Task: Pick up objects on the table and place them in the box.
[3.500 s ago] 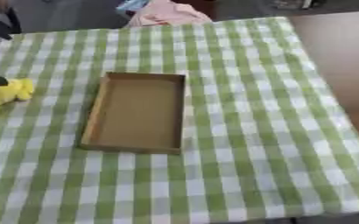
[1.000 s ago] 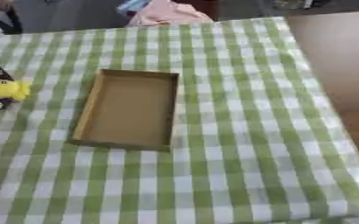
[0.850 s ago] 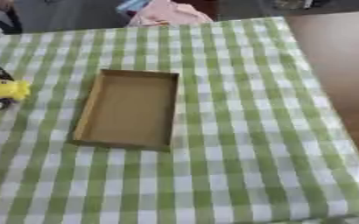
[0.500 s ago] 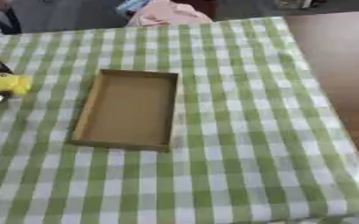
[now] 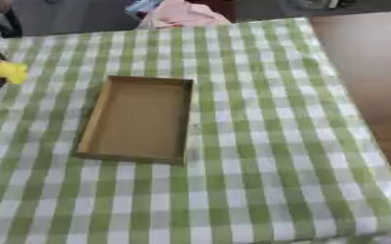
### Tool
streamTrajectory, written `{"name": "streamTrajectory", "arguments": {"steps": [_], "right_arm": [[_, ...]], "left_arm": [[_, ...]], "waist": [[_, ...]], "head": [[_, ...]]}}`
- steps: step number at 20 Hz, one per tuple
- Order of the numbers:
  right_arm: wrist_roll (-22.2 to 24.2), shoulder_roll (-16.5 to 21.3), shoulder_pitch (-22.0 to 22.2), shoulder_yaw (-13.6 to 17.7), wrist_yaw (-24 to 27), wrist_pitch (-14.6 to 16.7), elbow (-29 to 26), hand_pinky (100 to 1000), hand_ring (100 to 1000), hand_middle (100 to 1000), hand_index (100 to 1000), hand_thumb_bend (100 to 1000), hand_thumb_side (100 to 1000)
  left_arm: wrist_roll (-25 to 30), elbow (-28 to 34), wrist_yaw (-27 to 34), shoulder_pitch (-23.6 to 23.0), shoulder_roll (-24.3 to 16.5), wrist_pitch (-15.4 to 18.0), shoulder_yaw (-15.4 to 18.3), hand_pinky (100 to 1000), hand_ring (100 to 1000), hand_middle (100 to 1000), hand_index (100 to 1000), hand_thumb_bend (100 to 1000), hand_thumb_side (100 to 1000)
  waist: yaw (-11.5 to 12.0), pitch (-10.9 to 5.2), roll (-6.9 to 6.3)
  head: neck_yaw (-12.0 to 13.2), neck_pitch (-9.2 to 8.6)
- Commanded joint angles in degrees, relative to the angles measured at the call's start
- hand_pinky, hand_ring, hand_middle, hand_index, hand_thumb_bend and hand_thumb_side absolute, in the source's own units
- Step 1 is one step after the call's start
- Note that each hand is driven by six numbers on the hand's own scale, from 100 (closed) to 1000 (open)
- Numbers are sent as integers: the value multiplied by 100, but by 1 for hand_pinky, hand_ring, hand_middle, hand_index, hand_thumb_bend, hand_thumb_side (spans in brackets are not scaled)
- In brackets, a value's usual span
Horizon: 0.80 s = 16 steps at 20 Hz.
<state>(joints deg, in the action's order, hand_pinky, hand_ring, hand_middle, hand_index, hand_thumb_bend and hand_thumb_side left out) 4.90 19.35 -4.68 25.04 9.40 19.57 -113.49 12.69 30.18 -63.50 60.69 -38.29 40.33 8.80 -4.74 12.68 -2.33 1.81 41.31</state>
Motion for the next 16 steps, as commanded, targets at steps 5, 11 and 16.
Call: {"name": "streamTrajectory", "arguments": {"steps": [5, 11, 16], "right_arm": [[-11, 148, -31, 39, -4, 48, -110, 821, 771, 689, 913, 100, 748], [6, 162, -72, 0, 24, 70, -110, 821, 771, 689, 913, 100, 747], [29, 159, -96, -6, 49, 79, -110, 821, 771, 689, 913, 100, 745]], "left_arm": [[248, 761, 460, 313, 62, 394, -96, 233, 408, 479, 672, 163, 100], [560, 1095, 764, 437, 267, 550, -273, 227, 405, 471, 663, 156, 100], [867, 1410, 1121, 497, 891, 931, -606, 220, 400, 460, 648, 126, 100]], "waist": [[-3, -120, 23], [-82, -99, 25], [-106, -77, 38]], "head": [[-35, 38], [14, 35], [-22, 31]]}}
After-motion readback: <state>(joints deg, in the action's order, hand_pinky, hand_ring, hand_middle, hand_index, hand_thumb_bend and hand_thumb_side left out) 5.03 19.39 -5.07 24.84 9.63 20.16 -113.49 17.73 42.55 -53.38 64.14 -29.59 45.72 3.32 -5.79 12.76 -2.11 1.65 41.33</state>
